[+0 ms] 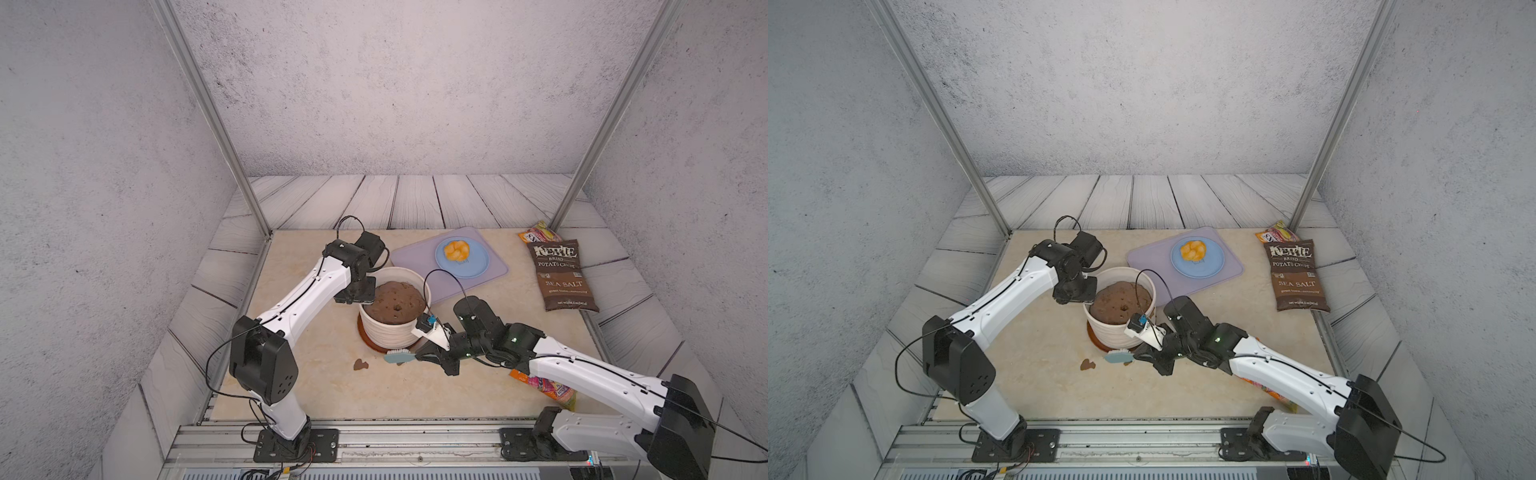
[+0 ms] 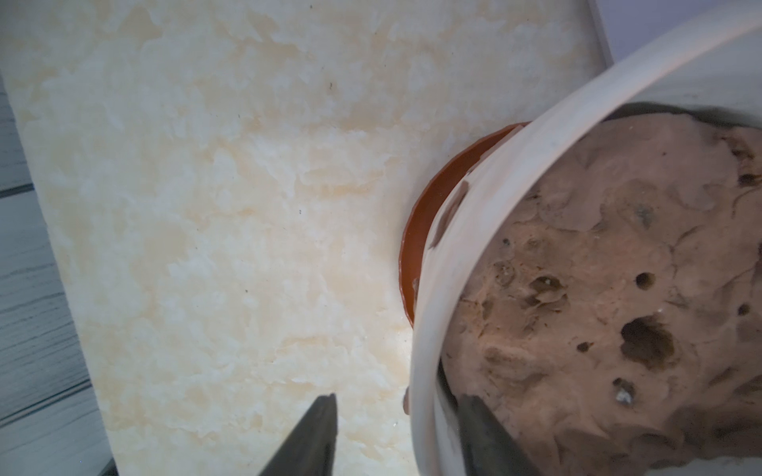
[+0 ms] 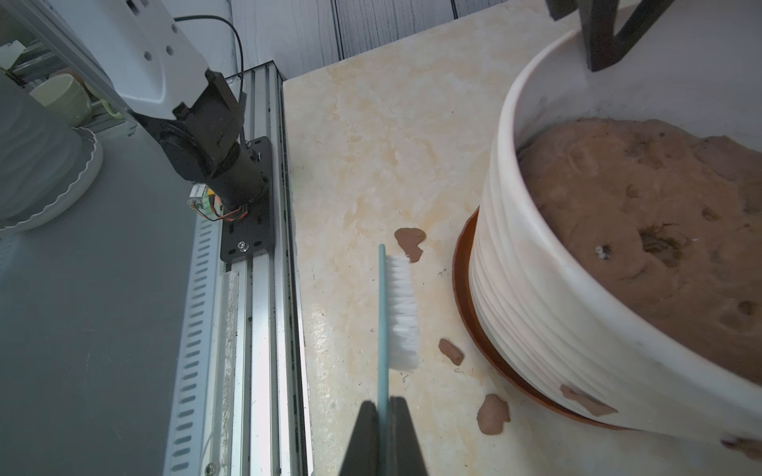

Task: Scrub the dried mud off the ceramic pot
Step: Rotate the pot on the tray.

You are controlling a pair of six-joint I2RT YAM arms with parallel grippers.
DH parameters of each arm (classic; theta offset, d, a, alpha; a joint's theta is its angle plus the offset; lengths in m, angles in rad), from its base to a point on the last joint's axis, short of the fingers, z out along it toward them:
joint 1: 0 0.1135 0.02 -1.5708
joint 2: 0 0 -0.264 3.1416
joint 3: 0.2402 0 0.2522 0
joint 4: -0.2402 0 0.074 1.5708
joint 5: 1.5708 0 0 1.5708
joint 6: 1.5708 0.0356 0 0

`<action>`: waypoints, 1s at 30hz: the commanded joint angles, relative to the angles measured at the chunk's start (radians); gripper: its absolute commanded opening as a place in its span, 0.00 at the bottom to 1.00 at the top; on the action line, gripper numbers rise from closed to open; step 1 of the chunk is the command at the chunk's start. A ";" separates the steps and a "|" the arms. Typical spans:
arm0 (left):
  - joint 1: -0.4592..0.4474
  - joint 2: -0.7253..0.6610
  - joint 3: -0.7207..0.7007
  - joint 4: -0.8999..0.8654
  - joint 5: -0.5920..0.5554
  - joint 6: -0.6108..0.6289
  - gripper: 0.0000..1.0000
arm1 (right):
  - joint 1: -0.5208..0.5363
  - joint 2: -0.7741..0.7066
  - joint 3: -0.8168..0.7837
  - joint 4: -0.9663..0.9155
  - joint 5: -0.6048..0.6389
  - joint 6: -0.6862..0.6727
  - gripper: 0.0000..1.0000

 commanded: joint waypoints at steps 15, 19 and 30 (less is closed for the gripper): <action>-0.105 -0.171 -0.108 -0.011 0.163 -1.022 0.74 | -0.038 -0.068 0.012 -0.022 -0.009 -0.014 0.00; -0.169 -0.148 -0.112 0.010 0.188 -1.159 0.69 | -0.048 -0.080 0.003 -0.020 -0.012 -0.013 0.00; -0.235 -0.071 -0.125 0.068 0.235 -1.294 0.44 | -0.062 -0.121 -0.032 -0.019 -0.024 -0.002 0.00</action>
